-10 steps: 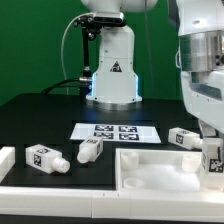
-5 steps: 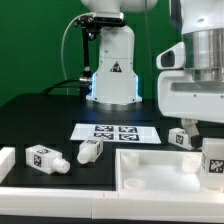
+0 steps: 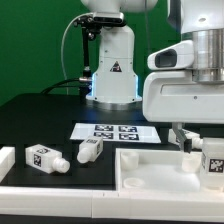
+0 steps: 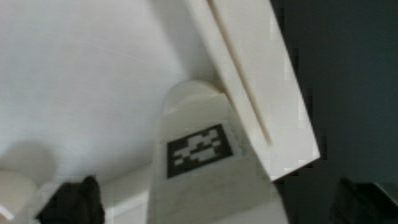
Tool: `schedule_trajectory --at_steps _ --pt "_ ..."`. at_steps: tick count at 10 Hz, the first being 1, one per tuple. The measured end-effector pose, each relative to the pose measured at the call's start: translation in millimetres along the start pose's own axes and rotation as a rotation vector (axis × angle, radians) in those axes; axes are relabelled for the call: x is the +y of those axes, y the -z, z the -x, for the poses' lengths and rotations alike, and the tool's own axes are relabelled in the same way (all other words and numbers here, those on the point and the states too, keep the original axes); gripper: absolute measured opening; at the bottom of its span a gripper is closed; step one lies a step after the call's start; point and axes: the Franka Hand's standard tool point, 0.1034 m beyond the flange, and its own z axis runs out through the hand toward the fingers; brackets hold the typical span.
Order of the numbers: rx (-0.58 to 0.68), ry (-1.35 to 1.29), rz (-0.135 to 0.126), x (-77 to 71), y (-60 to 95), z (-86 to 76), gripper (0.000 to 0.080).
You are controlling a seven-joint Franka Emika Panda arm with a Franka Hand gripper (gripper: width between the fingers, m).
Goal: Assemble square table
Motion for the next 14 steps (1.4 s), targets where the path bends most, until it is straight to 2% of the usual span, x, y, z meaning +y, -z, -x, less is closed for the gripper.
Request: schedule_trajectory --at_steps 1,2,3,6,9,11,13,14 --pt "0.000 -0.011 0.001 0.3 -0.4 0.1 0.0397" --pt "0.000 -0.017 0.001 0.4 -0.5 0.1 0.0397" --pt "0.000 -0.051 0.001 0.6 -0.6 0.0 0.0284" --pt "-0.003 -0.340 -0.003 2.4 -0.6 -1.4 0.0284" --pt "-0.028 -0.876 -0.002 1.2 -2.1 0.4 0.0284" --pt "-0.040 -1.198 -0.034 -3.4 -3.9 3.4 0.0285" --pt "-0.041 -1.219 -0.035 -3.7 -3.9 3.6 0.0285" --pt "-0.049 -1.138 -0.018 -2.8 -4.3 5.6 0.0395"
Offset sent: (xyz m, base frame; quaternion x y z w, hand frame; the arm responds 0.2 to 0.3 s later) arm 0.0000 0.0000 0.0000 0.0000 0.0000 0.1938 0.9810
